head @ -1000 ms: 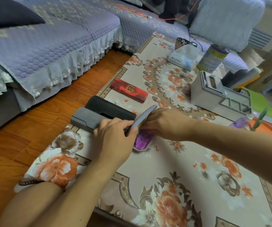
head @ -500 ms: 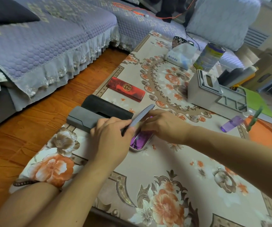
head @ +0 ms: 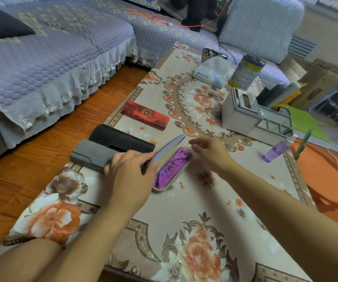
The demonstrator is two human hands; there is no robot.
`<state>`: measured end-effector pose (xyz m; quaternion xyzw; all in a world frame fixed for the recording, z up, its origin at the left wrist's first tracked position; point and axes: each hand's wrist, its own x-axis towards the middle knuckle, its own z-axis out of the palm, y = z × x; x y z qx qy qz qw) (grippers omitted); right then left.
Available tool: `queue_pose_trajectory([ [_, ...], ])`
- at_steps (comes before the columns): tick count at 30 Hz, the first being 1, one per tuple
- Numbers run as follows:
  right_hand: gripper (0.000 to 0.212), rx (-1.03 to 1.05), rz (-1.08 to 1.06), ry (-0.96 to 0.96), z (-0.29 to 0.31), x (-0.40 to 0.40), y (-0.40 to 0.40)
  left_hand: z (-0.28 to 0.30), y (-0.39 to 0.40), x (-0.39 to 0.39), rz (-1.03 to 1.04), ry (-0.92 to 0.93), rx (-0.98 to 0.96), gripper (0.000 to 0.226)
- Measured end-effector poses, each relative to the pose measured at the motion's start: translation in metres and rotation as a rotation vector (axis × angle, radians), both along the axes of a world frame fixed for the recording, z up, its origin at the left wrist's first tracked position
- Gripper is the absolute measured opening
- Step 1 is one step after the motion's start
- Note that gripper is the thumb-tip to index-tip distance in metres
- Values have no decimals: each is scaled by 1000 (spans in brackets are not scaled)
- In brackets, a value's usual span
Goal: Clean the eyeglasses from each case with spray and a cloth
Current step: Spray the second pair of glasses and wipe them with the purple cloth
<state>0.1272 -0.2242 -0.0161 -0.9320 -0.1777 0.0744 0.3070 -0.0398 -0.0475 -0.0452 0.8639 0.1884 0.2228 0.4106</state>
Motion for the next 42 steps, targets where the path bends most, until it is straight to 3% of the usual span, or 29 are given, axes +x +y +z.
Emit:
queue_pose_trajectory([
  [4, 22, -96, 66, -127, -9, -5, 12, 1, -1, -2, -11, 6, 7, 29],
  [9, 44, -222, 179, -266, -14, -13, 13, 2, -1, -1, -22, 9, -10, 30],
  [11, 53, -208, 161, -192, -11, -15, 10, 1, -1, -1, -40, 16, -24, 31],
  [13, 57, -26, 4, 24, -9, -18, 6, 1, -1, -1, -79, -1, -65, 32],
  [16, 43, 410, -254, 400, -9, -31, 1, 3, -8, -4, -169, -25, -119, 31],
  [21, 24, 949, -471, 675, -4, -54, -14, 3, -30, -7, -229, 23, -250, 21],
  [23, 31, 990, -500, 749, -5, -71, -18, 2, -37, -6, -206, 34, -458, 13],
  [26, 51, 927, -490, 759, -5, -103, -15, 0, -45, -6, -185, 42, -723, 21],
  [32, 47, 1174, -535, 850, -1, -138, -5, 6, -60, -10, -200, 40, -1180, 21],
  [36, 53, 1343, -513, 951, -7, -153, -9, 9, -58, -12, -183, 60, -1302, 33],
  [39, 61, 1343, -489, 946, -6, -161, -14, 12, -57, -15, -239, 100, -1421, 37],
  [42, 67, 1353, -464, 902, -2, -168, -13, 17, -58, -17, -248, 113, -1459, 28],
])
